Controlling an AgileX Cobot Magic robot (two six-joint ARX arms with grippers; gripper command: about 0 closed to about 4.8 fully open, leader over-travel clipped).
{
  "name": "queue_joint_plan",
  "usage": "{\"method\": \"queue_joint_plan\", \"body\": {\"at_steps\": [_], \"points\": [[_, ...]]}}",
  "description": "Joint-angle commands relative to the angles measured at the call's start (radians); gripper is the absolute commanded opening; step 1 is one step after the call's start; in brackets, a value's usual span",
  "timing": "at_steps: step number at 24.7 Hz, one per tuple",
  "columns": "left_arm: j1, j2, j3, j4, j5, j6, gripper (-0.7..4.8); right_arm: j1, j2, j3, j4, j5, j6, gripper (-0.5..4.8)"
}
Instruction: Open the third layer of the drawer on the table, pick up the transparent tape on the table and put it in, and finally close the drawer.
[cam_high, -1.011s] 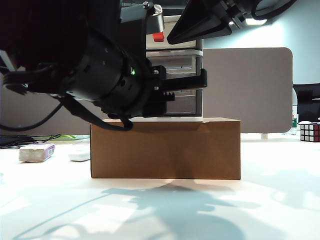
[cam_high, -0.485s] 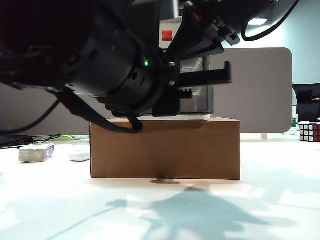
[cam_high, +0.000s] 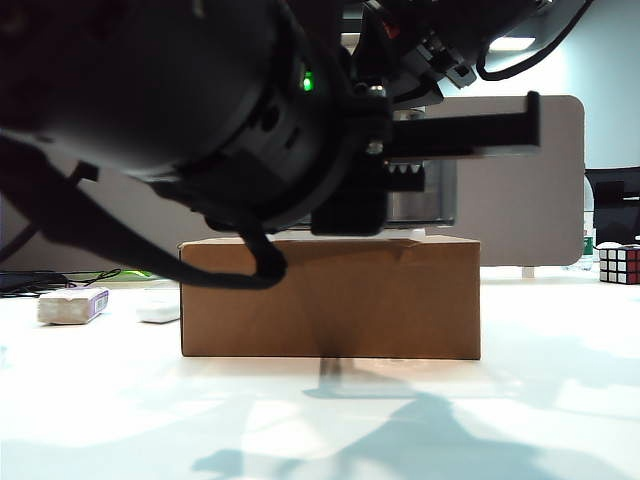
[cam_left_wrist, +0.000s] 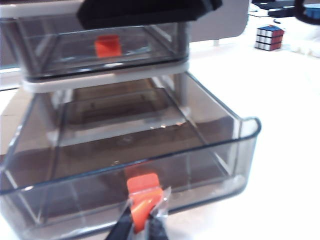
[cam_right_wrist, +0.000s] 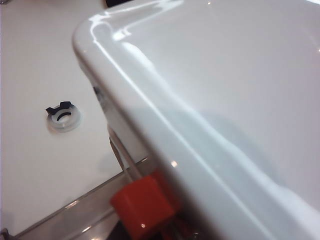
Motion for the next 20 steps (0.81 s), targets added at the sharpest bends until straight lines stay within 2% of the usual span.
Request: {"method": "queue_joint_plan", "body": {"at_steps": [1, 2, 3, 5, 6, 10, 11, 13, 15, 16, 18, 19, 20], "points": [[-0.035, -0.019, -0.010, 0.015, -0.051, 0.003, 0.29, 0.000, -0.004, 0.005, 0.023, 0.005, 0.003, -0.05], [-0.044, -0.036, -0.026, 0.014, -0.009, 0.002, 1.70, 0.000, -0.005, 0.005, 0.023, 0.004, 0.003, -0.05], [-0.044, -0.050, -0.038, 0.014, 0.012, 0.000, 2.58, 0.000, -0.006, 0.005, 0.022, 0.001, 0.003, -0.05], [-0.047, -0.079, -0.061, 0.014, 0.025, -0.002, 3.86, 0.000, -0.006, 0.005, 0.022, 0.001, 0.003, -0.05], [-0.055, -0.104, -0.076, 0.014, 0.019, -0.001, 4.25, 0.000, -0.007, 0.005, 0.021, 0.001, 0.003, -0.05], [-0.063, -0.202, -0.127, 0.011, -0.005, 0.000, 4.28, 0.000, -0.016, 0.005, 0.019, 0.001, 0.003, -0.05], [-0.068, -0.259, -0.146, -0.008, -0.005, 0.035, 4.24, 0.000, -0.025, 0.005, 0.010, 0.000, 0.003, -0.05], [-0.066, -0.392, -0.159, -0.151, -0.005, 0.118, 3.50, 0.000, -0.050, 0.005, -0.026, -0.007, -0.002, -0.05], [-0.045, -0.513, -0.159, -0.341, 0.025, 0.121, 3.36, -0.001, -0.075, 0.005, -0.055, -0.007, -0.006, -0.05], [-0.014, -0.587, -0.159, -0.472, 0.098, 0.099, 3.36, -0.001, -0.087, 0.005, -0.068, -0.006, -0.006, -0.05], [0.069, -0.712, -0.159, -0.692, 0.256, 0.000, 3.36, -0.002, -0.115, 0.004, -0.100, -0.006, -0.006, -0.05], [0.143, -0.789, -0.159, -0.819, 0.347, -0.069, 3.36, -0.002, -0.130, 0.005, -0.113, -0.006, -0.006, -0.05], [0.209, -0.850, -0.159, -0.908, 0.420, -0.103, 3.36, -0.002, -0.146, 0.004, -0.123, -0.015, -0.005, -0.05]]}}
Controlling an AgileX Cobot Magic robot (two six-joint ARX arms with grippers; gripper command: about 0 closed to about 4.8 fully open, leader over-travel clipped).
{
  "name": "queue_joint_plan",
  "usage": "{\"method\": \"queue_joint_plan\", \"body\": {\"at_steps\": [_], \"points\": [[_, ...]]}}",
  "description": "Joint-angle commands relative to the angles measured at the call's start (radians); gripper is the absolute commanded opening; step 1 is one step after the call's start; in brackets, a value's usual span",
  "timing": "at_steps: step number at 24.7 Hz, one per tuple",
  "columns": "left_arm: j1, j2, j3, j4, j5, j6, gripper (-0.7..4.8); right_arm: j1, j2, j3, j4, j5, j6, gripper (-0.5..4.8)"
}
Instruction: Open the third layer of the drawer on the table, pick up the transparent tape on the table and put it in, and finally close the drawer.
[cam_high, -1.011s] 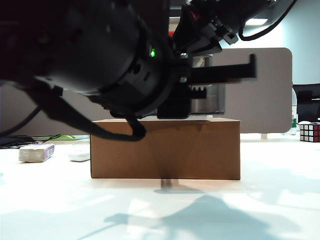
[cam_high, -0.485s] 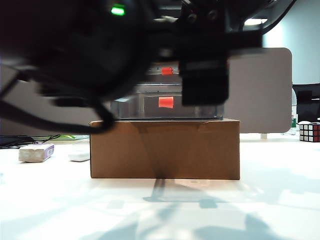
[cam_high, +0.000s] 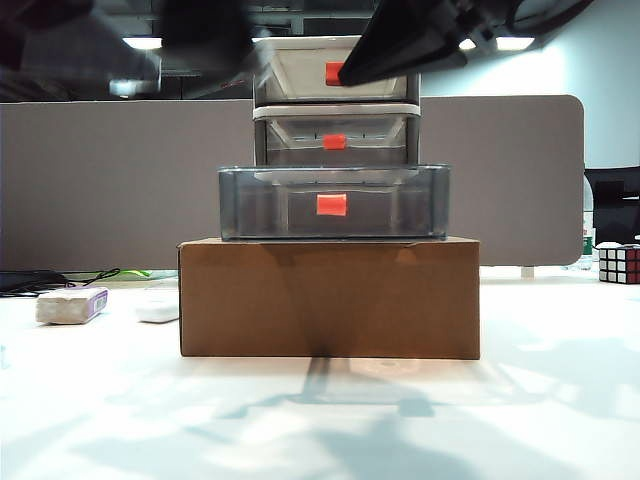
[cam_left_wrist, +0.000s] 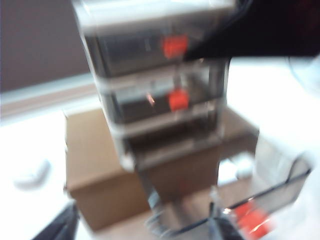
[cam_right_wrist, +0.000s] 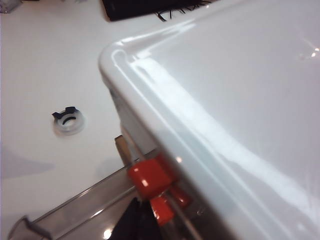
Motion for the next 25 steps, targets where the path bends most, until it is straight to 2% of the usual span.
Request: {"method": "queue_joint_plan", "body": {"at_steps": [1, 3, 5, 6, 7, 8, 11, 13, 16, 17, 21, 22, 23, 25], "points": [[0.292, -0.244, 0.002, -0.447, 0.389, -0.158, 3.36, 0.000, -0.066, 0.004, -0.053, -0.020, -0.003, -0.05], [0.475, -0.336, 0.002, -0.518, 0.566, -0.111, 3.36, 0.000, -0.095, 0.004, -0.069, -0.020, -0.003, -0.05], [0.672, -0.394, 0.002, -0.546, 0.762, -0.015, 3.35, 0.000, -0.123, 0.004, -0.083, -0.025, -0.002, -0.05], [0.877, -0.408, 0.002, -0.555, 1.010, 0.047, 3.19, 0.001, -0.139, 0.004, -0.090, -0.033, 0.003, -0.05], [1.056, -0.391, 0.002, -0.565, 1.235, 0.072, 2.91, 0.001, -0.155, 0.004, -0.104, -0.043, 0.010, -0.05], [1.159, -0.367, 0.002, -0.567, 1.344, 0.095, 2.73, 0.001, -0.158, 0.004, -0.105, -0.043, 0.017, -0.05], [1.386, -0.289, 0.002, -0.566, 1.515, 0.171, 2.73, 0.002, -0.165, 0.004, -0.113, -0.043, 0.025, -0.05], [1.501, -0.231, 0.002, -0.567, 1.590, 0.211, 2.78, 0.002, -0.166, 0.004, -0.115, -0.042, 0.024, -0.05], [1.627, -0.148, 0.001, -0.571, 1.712, 0.142, 2.77, 0.002, -0.165, 0.004, -0.127, -0.043, 0.024, -0.05], [1.644, -0.124, 0.001, -0.566, 1.708, 0.137, 2.77, 0.002, -0.164, 0.002, -0.127, -0.043, 0.024, -0.05], [1.643, -0.088, 0.001, -0.564, 1.708, 0.315, 2.85, 0.000, -0.164, -0.010, -0.127, -0.043, 0.023, -0.05], [1.642, -0.078, 0.001, -0.566, 1.709, 0.362, 3.12, 0.000, -0.164, -0.013, -0.127, -0.044, 0.023, -0.05], [1.634, -0.062, 0.001, -0.575, 1.707, 0.432, 3.60, 0.000, -0.164, -0.022, -0.126, -0.047, 0.023, -0.05], [1.618, -0.047, 0.001, -0.586, 1.695, 0.541, 3.68, 0.000, -0.165, -0.030, -0.130, -0.046, 0.023, -0.05]]}}
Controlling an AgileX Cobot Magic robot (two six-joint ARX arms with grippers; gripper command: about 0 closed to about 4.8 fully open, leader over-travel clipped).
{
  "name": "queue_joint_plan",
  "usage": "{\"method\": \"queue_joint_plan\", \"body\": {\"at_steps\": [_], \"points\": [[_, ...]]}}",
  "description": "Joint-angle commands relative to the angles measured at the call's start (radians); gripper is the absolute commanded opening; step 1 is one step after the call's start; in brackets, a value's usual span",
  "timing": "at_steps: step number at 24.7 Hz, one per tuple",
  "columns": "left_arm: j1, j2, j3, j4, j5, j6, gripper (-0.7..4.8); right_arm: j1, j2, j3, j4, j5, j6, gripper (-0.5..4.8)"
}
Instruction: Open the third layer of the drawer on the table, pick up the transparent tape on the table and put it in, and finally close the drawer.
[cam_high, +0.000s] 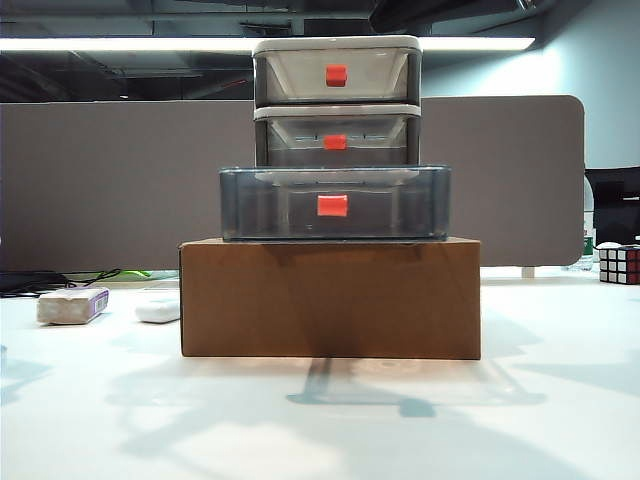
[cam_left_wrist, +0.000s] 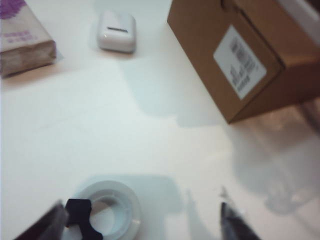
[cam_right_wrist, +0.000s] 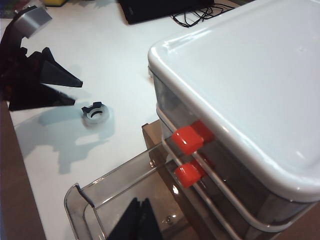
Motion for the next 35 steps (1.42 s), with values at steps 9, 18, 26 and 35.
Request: {"method": "queue_joint_plan", "body": {"at_steps": [9, 18, 26, 35], "points": [[-0.039, 0.223, -0.010, 0.027, -0.103, 0.415, 3.73, 0.000, -0.008, -0.039, -0.017, -0.006, -0.002, -0.05], [-0.037, 0.238, -0.007, 0.109, -0.162, 0.394, 3.76, 0.000, -0.009, -0.039, -0.030, -0.002, -0.004, -0.05], [-0.036, 0.178, 0.004, 0.136, -0.208, 0.392, 3.77, 0.000, -0.009, -0.039, -0.042, 0.005, -0.026, -0.05], [-0.037, 0.312, 0.004, 0.243, -0.167, 0.410, 4.68, 0.000, -0.009, -0.039, -0.042, 0.006, -0.029, -0.05]]}}
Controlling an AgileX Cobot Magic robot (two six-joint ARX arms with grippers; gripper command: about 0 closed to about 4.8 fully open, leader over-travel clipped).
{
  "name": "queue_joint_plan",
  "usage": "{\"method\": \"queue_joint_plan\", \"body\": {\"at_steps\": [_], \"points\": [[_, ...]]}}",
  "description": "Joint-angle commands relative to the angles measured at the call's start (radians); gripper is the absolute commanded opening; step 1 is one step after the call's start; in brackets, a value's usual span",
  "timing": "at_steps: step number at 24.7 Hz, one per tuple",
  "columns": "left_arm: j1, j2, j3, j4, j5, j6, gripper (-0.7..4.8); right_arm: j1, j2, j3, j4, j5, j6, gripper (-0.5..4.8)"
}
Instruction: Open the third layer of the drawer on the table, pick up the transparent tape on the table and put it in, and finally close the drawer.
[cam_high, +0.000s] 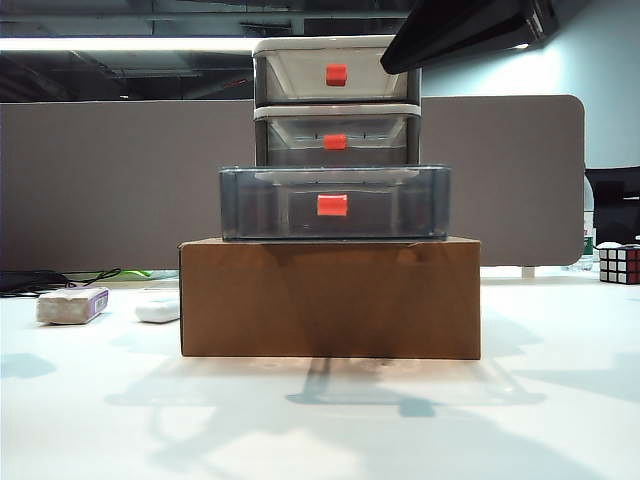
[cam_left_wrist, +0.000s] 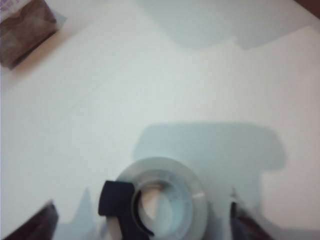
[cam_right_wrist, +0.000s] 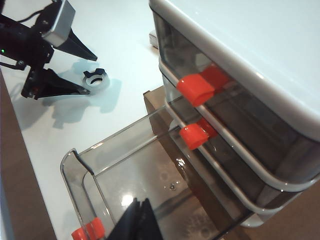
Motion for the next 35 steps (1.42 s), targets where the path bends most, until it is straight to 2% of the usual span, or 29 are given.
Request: {"method": "queue_joint_plan", "body": {"at_steps": [1, 4, 11, 14, 16, 17, 21, 24, 28, 30, 35], "points": [[0.001, 0.042, 0.003, 0.064, 0.040, -0.010, 4.67, 0.000, -0.003, 0.003, 0.011, 0.003, -0.007, -0.05], [0.000, 0.106, 0.003, 0.087, 0.040, -0.044, 4.66, 0.000, -0.003, 0.003, 0.010, 0.003, -0.007, -0.05], [0.000, 0.161, 0.003, 0.070, 0.036, -0.045, 4.55, -0.005, -0.003, 0.003, 0.010, 0.028, -0.011, -0.05], [0.000, 0.161, 0.003, 0.065, 0.037, -0.046, 3.72, -0.005, -0.003, 0.003, 0.010, 0.028, -0.011, -0.05], [0.000, 0.161, 0.003, 0.035, 0.038, -0.045, 2.45, -0.005, -0.003, 0.003, 0.010, 0.028, -0.011, -0.05], [0.000, 0.161, 0.003, 0.016, 0.036, -0.041, 1.43, -0.005, -0.003, 0.003, 0.010, 0.028, -0.011, -0.05], [0.000, 0.159, 0.005, 0.048, 0.043, -0.047, 1.37, -0.005, -0.003, 0.003, 0.010, 0.028, -0.011, -0.05], [0.000, 0.135, 0.039, 0.057, 0.115, -0.082, 1.33, -0.005, -0.005, 0.003, 0.010, 0.027, -0.011, -0.05], [-0.011, 0.039, 0.111, 0.041, 0.153, -0.142, 1.24, -0.005, -0.008, 0.003, 0.010, 0.027, -0.010, -0.05], [-0.061, -0.071, 0.162, 0.006, 0.171, -0.154, 1.24, -0.005, -0.013, 0.003, 0.010, 0.027, -0.011, -0.05], [-0.292, -0.280, 0.187, -0.002, 0.175, -0.211, 1.17, -0.005, -0.029, 0.005, 0.010, 0.029, -0.010, -0.05]]}}
